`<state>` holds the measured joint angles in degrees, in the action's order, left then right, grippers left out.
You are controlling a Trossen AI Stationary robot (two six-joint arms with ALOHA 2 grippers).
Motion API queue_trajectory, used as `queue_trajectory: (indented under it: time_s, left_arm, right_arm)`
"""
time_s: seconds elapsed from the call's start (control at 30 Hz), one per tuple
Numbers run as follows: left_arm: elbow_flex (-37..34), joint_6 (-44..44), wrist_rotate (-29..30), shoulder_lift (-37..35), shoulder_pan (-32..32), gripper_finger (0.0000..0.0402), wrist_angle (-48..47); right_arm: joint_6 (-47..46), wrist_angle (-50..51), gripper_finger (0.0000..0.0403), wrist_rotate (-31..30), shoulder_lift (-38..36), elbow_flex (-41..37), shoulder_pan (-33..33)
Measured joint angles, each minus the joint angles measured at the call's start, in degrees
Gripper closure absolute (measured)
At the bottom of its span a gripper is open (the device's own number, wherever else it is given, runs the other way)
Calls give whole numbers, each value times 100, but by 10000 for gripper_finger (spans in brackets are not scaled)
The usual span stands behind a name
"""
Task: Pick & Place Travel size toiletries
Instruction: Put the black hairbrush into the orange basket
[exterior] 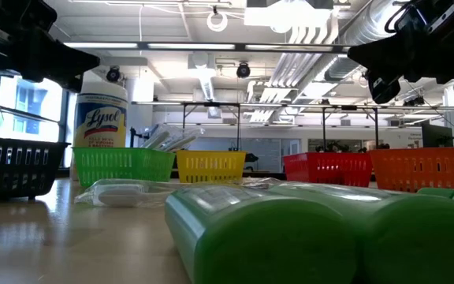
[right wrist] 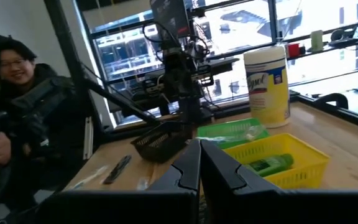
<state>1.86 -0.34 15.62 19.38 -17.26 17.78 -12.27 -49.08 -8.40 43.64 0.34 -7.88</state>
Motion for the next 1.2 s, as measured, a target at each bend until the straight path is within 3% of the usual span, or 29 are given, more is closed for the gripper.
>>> queue_trajectory:
  time_s: [0.27, 0.53, 0.73, 0.9, 1.07, 1.2]
  left_arm:
    - [0, 57, 32, 0, 0, 402, -31]
    - [0, -325, 355, -1, 0, 402, 94]
    - [-1, -580, 361, -2, 0, 402, 238]
    - [-1, -727, 361, 0, 0, 402, 298]
    - [-1, -775, 631, -2, 0, 402, 397]
    - [-1, -937, 778, -2, 0, 402, 370]
  right_arm:
    - [193, -83, 401, -258, 0, 2, 2]
    - [341, -87, 401, 224, 93, 2, 0]
    - [354, -87, 401, -73, 148, 2, 7]
    - [183, -83, 401, 143, 168, 2, 0]
    - [-127, -89, 401, 72, 168, 2, 0]
    - [-153, -147, 401, -368, 168, 2, -20]
